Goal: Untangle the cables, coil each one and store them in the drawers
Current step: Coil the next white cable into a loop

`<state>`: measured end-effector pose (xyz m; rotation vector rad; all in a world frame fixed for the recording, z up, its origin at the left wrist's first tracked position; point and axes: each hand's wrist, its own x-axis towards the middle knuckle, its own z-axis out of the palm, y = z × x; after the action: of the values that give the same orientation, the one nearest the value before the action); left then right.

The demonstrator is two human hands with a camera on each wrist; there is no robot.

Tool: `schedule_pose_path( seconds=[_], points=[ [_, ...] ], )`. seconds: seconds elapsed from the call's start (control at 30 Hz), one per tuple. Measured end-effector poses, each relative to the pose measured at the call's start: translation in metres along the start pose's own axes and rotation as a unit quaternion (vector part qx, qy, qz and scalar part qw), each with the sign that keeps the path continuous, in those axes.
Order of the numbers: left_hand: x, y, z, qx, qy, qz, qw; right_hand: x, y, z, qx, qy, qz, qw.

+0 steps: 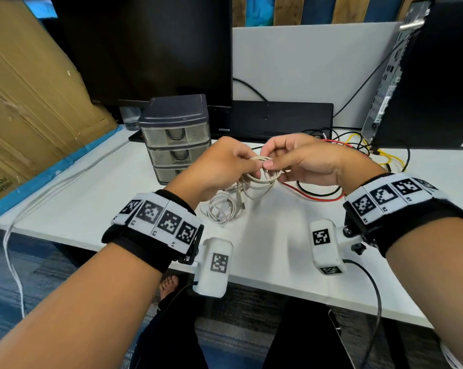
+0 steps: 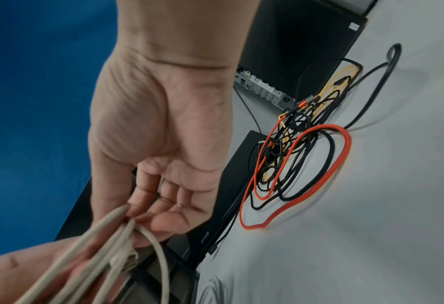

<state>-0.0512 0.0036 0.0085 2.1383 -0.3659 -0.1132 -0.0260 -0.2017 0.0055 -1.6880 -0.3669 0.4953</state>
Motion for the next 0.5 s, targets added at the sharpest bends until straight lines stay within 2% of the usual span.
schedule_pose_path(
  seconds=[0.07, 0.17, 0.37, 0.5],
  points=[
    [-0.002, 0.003, 0.001, -0.052, 0.031, 0.015, 0.998, -0.001, -0.002, -0.001, 0.038, 0.014, -0.007, 0.999],
    [-0.004, 0.008, 0.001, -0.065, 0.055, 0.042, 0.995, -0.001, -0.005, 0.000, 0.081, 0.030, 0.016, 0.996],
    [-0.012, 0.016, -0.006, -0.059, 0.050, 0.093, 0.993, -0.006, -0.013, 0.009, 0.081, -0.044, 0.041, 0.995],
    [-0.018, 0.017, -0.014, -0.044, 0.029, 0.114, 0.992, -0.008, -0.014, 0.012, 0.086, -0.070, 0.040, 0.993]
  ],
)
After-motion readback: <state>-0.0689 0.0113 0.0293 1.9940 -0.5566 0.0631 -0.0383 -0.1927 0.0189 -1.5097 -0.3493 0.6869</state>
